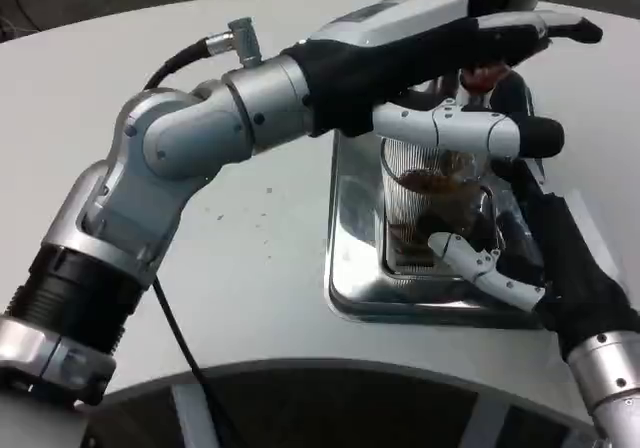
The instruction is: Grasp the cup under the faucet to collect the drink, then remove the cup.
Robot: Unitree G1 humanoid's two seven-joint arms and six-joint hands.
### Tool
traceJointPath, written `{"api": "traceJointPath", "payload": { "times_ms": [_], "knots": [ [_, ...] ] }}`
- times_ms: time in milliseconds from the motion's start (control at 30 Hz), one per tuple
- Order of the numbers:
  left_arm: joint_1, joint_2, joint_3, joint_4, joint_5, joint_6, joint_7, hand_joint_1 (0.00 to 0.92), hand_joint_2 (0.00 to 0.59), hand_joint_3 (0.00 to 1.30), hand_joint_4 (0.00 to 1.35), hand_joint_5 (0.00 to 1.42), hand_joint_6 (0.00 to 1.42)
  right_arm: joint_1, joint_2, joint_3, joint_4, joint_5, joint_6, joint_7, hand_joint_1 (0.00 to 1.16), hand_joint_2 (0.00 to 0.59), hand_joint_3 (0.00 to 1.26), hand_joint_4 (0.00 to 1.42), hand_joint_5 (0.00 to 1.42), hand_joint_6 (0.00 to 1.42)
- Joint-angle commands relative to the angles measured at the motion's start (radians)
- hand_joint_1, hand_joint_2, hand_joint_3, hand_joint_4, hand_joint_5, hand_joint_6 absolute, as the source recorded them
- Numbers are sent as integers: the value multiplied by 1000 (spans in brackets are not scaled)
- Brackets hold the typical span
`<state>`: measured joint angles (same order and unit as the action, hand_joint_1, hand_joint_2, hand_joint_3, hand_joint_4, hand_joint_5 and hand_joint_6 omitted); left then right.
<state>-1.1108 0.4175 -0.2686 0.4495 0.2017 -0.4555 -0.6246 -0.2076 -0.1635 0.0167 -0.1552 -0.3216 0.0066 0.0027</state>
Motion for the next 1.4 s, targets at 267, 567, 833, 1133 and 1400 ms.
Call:
{"api": "traceJointPath", "payload": {
  "times_ms": [267,567,833,1133,1400],
  "knots": [
    [13,24,-2,5,22,19,-33,0,94,126,44,83,92,-64,16,15,105,15,-45,-51,616,233,0,34,74,0],
    [12,28,0,14,23,13,-36,0,98,127,48,83,92,-93,18,18,144,31,-52,-54,634,227,0,23,75,0],
    [6,31,3,32,24,3,-33,0,104,134,48,83,93,-121,22,21,183,43,-53,-54,637,226,0,23,75,0],
    [6,36,3,43,28,2,-33,0,106,137,48,85,95,-136,41,29,226,51,-73,-68,639,229,0,23,80,0],
    [3,40,5,53,30,1,-29,0,109,144,48,91,96,-148,59,41,267,58,-110,-79,640,227,0,33,95,0]
  ]
}}
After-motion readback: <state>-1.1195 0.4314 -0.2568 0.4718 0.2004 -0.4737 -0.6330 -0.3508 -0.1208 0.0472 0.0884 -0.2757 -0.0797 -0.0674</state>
